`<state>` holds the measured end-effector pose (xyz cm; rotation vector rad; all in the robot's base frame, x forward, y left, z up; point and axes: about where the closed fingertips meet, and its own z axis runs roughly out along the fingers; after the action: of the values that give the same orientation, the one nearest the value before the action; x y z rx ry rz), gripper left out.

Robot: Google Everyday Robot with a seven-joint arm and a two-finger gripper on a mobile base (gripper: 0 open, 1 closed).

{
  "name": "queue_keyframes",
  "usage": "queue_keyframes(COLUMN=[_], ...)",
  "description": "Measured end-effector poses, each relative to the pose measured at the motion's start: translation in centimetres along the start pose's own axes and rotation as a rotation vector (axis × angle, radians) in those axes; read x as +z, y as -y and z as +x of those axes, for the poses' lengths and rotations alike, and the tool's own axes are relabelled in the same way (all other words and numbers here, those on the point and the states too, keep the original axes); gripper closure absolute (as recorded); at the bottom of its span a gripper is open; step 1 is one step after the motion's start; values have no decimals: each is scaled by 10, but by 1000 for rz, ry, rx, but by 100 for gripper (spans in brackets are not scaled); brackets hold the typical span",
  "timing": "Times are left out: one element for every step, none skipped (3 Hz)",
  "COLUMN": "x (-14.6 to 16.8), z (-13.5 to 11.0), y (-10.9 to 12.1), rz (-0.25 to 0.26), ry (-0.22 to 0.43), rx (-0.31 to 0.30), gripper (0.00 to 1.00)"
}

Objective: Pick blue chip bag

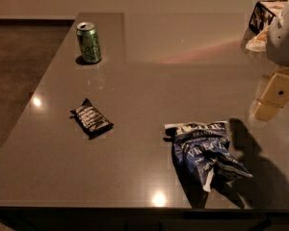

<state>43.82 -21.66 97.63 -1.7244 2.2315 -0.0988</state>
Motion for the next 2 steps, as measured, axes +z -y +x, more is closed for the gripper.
queue_keyframes(x=[0, 8], z=[0, 2], y=[0, -11], rz=[1, -19], ry=[1, 17], rx=[0, 4], gripper=[0, 0])
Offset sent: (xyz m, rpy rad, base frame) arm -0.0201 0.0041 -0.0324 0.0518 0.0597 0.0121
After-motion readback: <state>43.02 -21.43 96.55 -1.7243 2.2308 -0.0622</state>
